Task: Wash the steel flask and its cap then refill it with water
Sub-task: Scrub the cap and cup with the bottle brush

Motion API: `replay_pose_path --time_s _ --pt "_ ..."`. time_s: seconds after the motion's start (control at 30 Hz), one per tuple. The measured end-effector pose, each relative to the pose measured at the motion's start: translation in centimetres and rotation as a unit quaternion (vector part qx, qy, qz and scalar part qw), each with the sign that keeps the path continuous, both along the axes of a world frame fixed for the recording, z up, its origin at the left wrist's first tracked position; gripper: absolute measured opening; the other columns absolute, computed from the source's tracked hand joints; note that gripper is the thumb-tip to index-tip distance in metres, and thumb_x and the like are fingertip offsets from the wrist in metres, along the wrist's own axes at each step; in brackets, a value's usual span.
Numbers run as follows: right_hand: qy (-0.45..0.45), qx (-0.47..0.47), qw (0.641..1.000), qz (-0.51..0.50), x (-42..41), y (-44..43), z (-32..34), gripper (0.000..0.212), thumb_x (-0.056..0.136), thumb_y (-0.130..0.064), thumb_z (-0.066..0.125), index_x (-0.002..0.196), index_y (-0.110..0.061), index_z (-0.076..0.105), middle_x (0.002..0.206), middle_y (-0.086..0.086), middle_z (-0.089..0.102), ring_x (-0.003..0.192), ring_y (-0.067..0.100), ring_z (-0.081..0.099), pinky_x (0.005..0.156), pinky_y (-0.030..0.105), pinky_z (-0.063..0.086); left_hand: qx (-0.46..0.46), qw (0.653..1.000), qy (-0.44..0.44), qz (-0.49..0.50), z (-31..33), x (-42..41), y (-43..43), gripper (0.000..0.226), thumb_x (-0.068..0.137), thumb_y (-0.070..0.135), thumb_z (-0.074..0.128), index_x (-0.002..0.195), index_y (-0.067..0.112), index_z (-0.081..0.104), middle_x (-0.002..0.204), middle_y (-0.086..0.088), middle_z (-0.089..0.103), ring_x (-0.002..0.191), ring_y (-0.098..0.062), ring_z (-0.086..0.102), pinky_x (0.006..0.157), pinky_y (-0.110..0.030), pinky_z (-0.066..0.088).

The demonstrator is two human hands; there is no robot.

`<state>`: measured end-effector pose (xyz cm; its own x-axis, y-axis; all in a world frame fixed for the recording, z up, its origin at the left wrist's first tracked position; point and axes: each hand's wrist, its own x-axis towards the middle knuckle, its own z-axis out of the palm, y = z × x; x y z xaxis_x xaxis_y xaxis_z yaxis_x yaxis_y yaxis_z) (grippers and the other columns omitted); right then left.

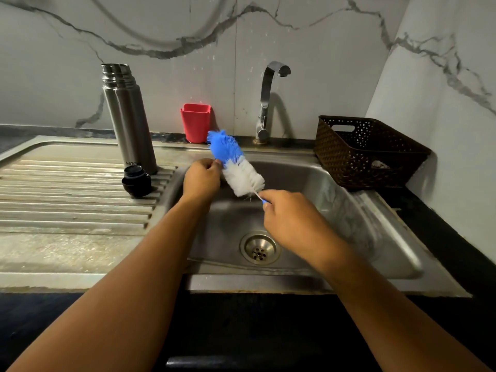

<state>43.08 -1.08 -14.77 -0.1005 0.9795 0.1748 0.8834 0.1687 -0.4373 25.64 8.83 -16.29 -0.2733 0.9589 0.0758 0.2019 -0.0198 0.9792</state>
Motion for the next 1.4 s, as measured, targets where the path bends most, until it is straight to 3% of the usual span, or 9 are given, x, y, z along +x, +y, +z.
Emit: replay_pose_path --time_s 0.13,0.23,0.4,0.57,0.73,0.9,1.1,1.27,1.4 --pt "0.180 -0.076 0.981 -0.014 0.7 2.3 1.5 0.032 0.102 -0.014 0.043 0.117 -0.016 0.071 0.073 0.003 0.058 0.054 0.017 0.049 0.048 0.026 0.037 0.002 0.998 -0.044 -0.039 0.0 0.3 0.4 0.030 0.108 0.025 0.049 0.107 0.005 0.071 0.094 -0.017 0.074 0.081 -0.026 0.065 0.056 -0.024 0.051" --pt "0.301 -0.155 0.941 0.006 1.0 1.0 1.7 0.031 0.104 -0.014 0.040 0.112 -0.018 0.069 0.063 0.001 0.040 0.044 0.010 0.027 0.044 0.020 0.019 -0.007 0.990 -0.139 0.018 0.7 -0.7 0.5 0.023 0.108 0.022 0.049 0.112 0.012 0.069 0.091 -0.011 0.068 0.071 -0.020 0.058 0.043 -0.018 0.039" --pt "0.351 -0.182 0.918 0.016 0.0 0.9 2.5 0.029 0.107 -0.018 0.041 0.107 -0.031 0.068 0.063 0.000 0.041 0.042 0.007 0.027 0.041 0.017 0.019 -0.095 0.920 -0.378 0.036 1.0 -1.5 0.8 0.016 0.107 0.028 0.054 0.103 0.015 0.063 0.107 -0.008 0.073 0.079 -0.017 0.067 0.057 -0.021 0.045" --pt "0.378 -0.194 0.905 0.034 -0.2 -0.3 2.3 0.029 0.107 -0.019 0.042 0.111 -0.032 0.067 0.062 -0.001 0.040 0.040 0.006 0.026 0.040 0.016 0.019 -0.112 0.846 -0.520 -0.016 1.4 -2.4 0.2 0.024 0.110 0.030 0.046 0.111 0.012 0.061 0.099 -0.005 0.070 0.048 -0.007 0.063 0.038 -0.010 0.032" --pt "0.404 -0.207 0.891 -0.001 0.1 1.2 2.4 0.029 0.108 -0.018 0.042 0.124 -0.025 0.066 0.063 0.000 0.041 0.038 0.004 0.026 0.037 0.014 0.019 -0.108 0.836 -0.535 -0.049 2.1 -1.5 -0.1 0.021 0.108 0.023 0.049 0.101 0.009 0.063 0.071 -0.004 0.068 0.039 -0.006 0.057 0.034 -0.010 0.028" --pt "0.418 -0.237 0.876 0.044 0.3 -0.1 2.0 0.029 0.109 -0.018 0.043 0.125 -0.025 0.066 0.060 -0.003 0.042 0.039 0.004 0.024 0.035 0.013 0.019 -0.096 0.803 -0.588 -0.025 2.2 -2.9 0.0 0.020 0.107 0.019 0.050 0.105 0.006 0.066 0.097 -0.016 0.072 0.073 -0.010 0.060 0.036 -0.011 0.031" --pt "0.372 -0.184 0.909 0.040 -0.1 0.3 2.3 0.028 0.108 -0.020 0.043 0.114 -0.032 0.068 0.061 -0.001 0.042 0.039 0.005 0.026 0.037 0.016 0.019 -0.106 0.825 -0.554 -0.030 2.2 -2.3 -0.2 0.022 0.107 0.021 0.049 0.109 0.008 0.066 0.101 -0.011 0.072 0.059 -0.007 0.056 0.037 -0.011 0.030" --pt "0.235 -0.089 0.967 0.041 1.2 1.0 2.5 0.028 0.107 -0.018 0.047 0.123 -0.031 0.067 0.060 -0.005 0.049 0.037 0.002 0.035 0.035 0.019 0.026 -0.064 0.975 -0.212 -0.014 1.5 -1.8 0.2 0.024 0.109 0.028 0.047 0.098 0.017 0.065 0.106 -0.015 0.072 0.082 -0.025 0.062 0.048 -0.025 0.041" --pt "0.237 -0.171 0.956 0.040 3.4 1.5 2.8 0.030 0.109 -0.022 0.045 0.125 -0.037 0.065 0.063 -0.001 0.046 0.041 0.006 0.031 0.039 0.018 0.022 -0.035 0.992 -0.119 -0.029 1.7 -1.6 0.0 0.021 0.109 0.025 0.046 0.110 0.015 0.065 0.107 -0.012 0.069 0.090 -0.021 0.064 0.071 -0.033 0.052"
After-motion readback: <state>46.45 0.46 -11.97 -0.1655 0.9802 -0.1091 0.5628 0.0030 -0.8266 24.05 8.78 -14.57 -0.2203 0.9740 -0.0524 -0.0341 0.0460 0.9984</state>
